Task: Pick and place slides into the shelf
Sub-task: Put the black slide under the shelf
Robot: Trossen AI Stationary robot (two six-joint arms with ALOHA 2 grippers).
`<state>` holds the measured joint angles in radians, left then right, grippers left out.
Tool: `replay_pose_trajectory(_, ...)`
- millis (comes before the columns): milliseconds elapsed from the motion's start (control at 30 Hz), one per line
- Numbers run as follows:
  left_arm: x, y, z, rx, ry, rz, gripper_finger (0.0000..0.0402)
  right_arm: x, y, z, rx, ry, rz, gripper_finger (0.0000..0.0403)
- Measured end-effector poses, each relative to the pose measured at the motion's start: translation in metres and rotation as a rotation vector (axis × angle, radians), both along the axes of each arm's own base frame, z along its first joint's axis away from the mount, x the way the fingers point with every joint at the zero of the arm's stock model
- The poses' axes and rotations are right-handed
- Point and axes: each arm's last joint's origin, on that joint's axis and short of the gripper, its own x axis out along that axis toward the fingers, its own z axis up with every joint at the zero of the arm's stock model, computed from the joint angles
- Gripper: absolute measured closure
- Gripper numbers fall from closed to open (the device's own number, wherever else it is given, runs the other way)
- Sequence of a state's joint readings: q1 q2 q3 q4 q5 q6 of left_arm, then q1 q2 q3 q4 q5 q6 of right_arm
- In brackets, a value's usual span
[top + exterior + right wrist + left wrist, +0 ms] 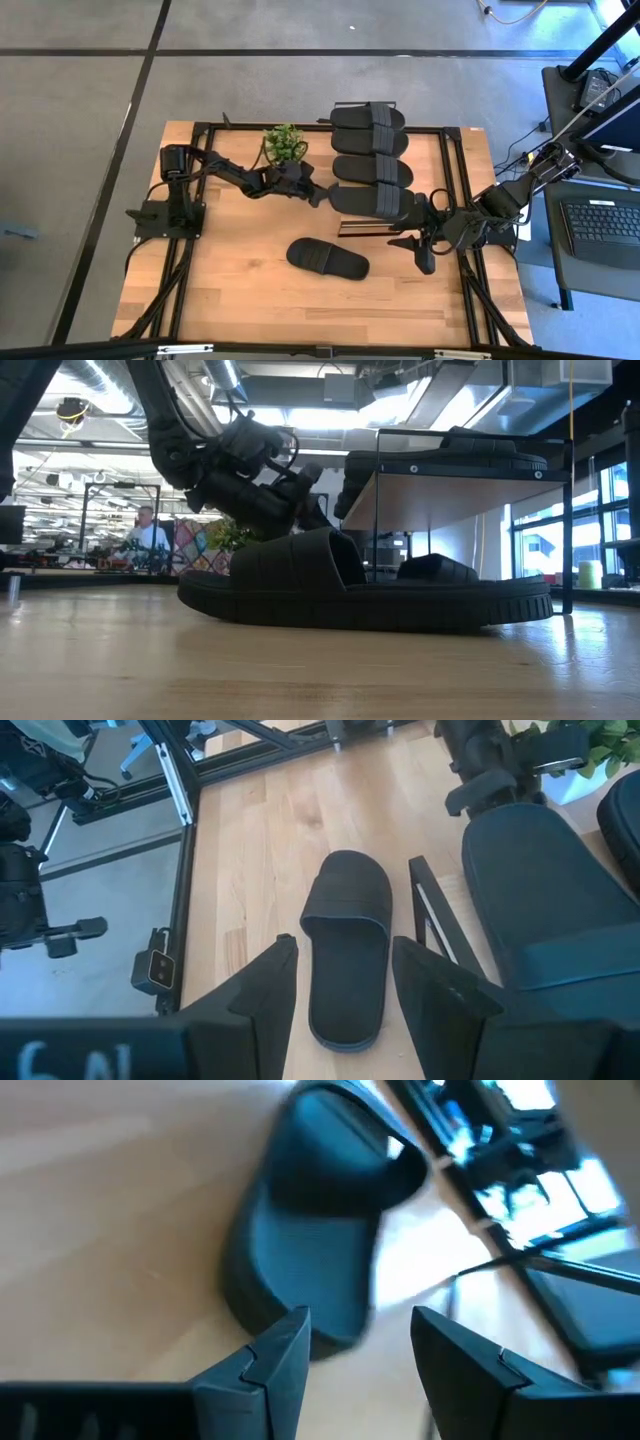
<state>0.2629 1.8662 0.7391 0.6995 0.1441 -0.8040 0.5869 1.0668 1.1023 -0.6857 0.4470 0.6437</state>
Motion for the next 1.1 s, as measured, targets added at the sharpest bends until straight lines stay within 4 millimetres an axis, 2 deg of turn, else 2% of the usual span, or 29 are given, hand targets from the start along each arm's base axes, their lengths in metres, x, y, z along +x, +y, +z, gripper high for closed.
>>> replay_pose_trajectory(300,0.006,-0.035,0.012,-0.034,-0.055,-0.186,0.0235,0.0,0.0,0.0,0.003,0.002,0.004,0.0236)
replay_pose_trajectory(467,0.008,-0.052,0.009,0.018,-0.014,-0.119,0.0235,0.0,0.0,0.0,0.003,0.002,0.005,0.0236)
replay_pose_trajectory(567,0.008,-0.054,0.007,0.047,0.008,-0.063,0.0235,0.0,0.0,0.0,0.003,0.002,0.004,0.0236)
replay_pose_trajectory(1100,0.004,-0.04,0.0,0.043,0.06,-0.021,0.0235,0.0,0.0,0.0,0.006,0.001,0.001,0.0236)
